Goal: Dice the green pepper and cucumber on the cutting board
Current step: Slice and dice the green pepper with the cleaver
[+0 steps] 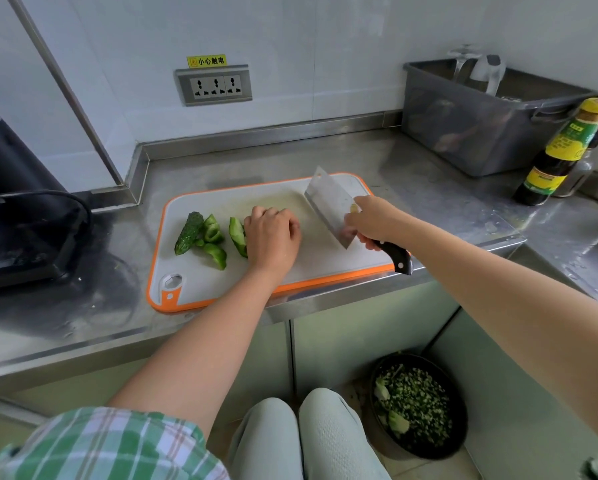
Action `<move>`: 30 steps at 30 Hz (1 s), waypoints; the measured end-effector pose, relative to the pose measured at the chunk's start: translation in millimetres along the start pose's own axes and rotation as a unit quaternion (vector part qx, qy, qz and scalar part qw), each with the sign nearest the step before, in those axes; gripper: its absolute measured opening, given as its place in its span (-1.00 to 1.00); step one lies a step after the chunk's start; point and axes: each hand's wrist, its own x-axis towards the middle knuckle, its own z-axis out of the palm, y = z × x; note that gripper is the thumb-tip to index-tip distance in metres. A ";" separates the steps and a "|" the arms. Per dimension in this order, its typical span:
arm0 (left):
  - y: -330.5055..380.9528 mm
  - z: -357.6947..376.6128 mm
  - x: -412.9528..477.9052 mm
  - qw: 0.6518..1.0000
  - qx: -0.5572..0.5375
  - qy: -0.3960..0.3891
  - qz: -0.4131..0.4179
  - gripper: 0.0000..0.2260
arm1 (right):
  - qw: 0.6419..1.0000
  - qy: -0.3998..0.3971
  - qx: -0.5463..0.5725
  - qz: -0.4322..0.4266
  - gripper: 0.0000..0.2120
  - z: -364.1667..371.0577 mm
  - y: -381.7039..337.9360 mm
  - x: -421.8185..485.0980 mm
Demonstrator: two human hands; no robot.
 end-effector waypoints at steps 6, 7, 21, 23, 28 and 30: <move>0.3 -1.5 4.2 1.000 -0.024 -0.016 0.005 -0.84 | 0.998 0.048 -0.042 0.009 -0.88 -14.0 9.0 -3.2; 2.0 -3.0 5.5 0.999 -0.040 -0.005 0.006 -0.83 | 0.996 0.060 -0.060 -0.005 -0.92 -12.7 6.0 -6.4; 31.2 -26.5 20.3 0.778 -0.514 -0.092 -0.348 -0.82 | 0.984 0.082 -0.033 -0.155 -0.70 12.4 -6.2 -27.8; 28.8 -28.9 18.0 0.786 -0.511 -0.101 -0.332 -0.81 | 0.985 0.116 0.003 -0.126 -0.73 4.9 -4.9 -19.4; 27.4 -27.5 16.2 0.794 -0.501 -0.098 -0.329 -0.91 | 0.995 0.064 0.041 -0.057 -0.45 10.0 -14.3 -0.8; 27.8 -31.3 15.5 0.800 -0.489 -0.083 -0.336 -0.86 | 0.998 0.033 0.037 -0.039 -0.41 17.3 -20.1 3.2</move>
